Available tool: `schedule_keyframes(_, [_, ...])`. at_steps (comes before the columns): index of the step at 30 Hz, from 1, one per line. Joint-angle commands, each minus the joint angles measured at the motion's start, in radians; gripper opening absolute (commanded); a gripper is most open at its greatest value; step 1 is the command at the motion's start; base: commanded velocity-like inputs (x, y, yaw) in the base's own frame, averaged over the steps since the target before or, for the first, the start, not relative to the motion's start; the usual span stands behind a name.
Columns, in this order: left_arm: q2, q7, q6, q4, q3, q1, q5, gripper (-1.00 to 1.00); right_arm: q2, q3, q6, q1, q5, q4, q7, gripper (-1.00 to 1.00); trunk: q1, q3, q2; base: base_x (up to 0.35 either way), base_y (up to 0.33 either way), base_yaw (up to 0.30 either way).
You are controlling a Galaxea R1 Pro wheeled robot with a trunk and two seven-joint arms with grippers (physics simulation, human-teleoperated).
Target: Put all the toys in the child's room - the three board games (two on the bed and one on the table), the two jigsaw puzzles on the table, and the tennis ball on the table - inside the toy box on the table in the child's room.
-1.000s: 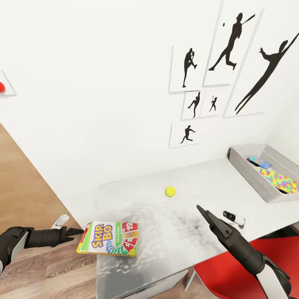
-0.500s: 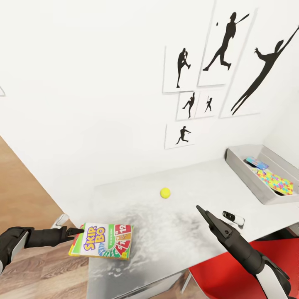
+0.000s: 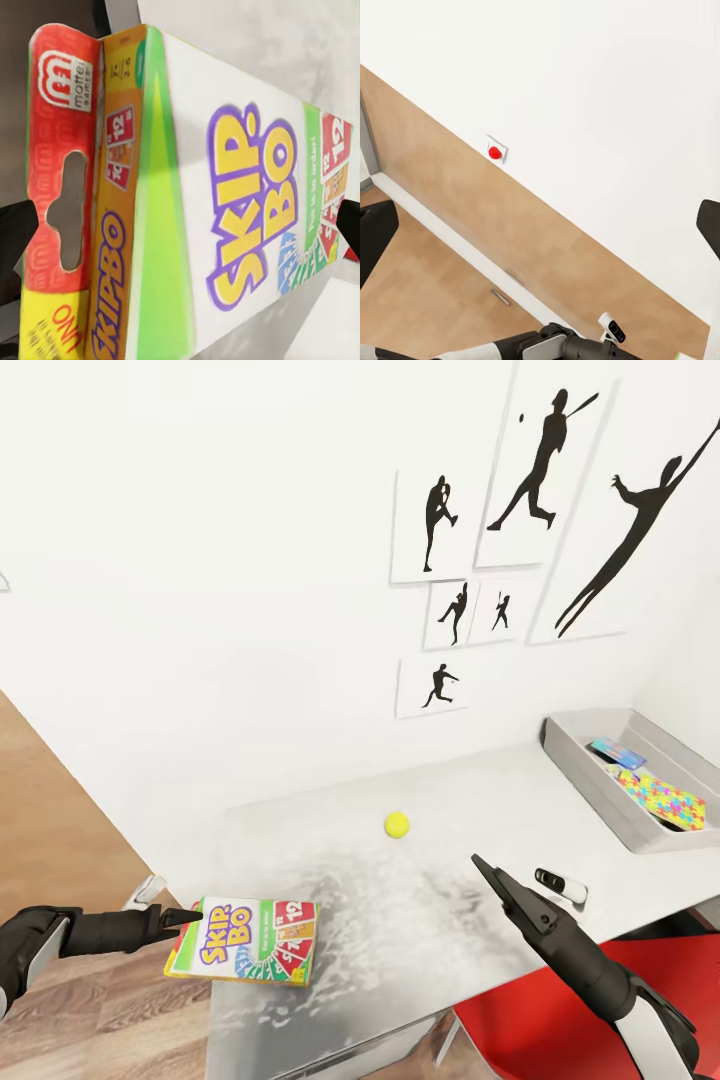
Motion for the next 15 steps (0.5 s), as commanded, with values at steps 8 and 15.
schedule_keyframes(8, [0.0,-0.002,0.008,0.0,0.0,-0.001,0.003,1.0,0.0,0.001,0.008,-0.001,-0.007,-0.001,-0.001,1.0,0.001,-0.002,-0.002,0.0,0.0,0.0])
schedule_keyframes(15, [0.0,-0.002,0.008,0.0,0.0,-0.001,0.003,1.0,0.0,0.002,0.008,-0.001,-0.007,-0.001,-0.003,1.0,0.001,-0.002,-0.002,0.0,0.0,0.0])
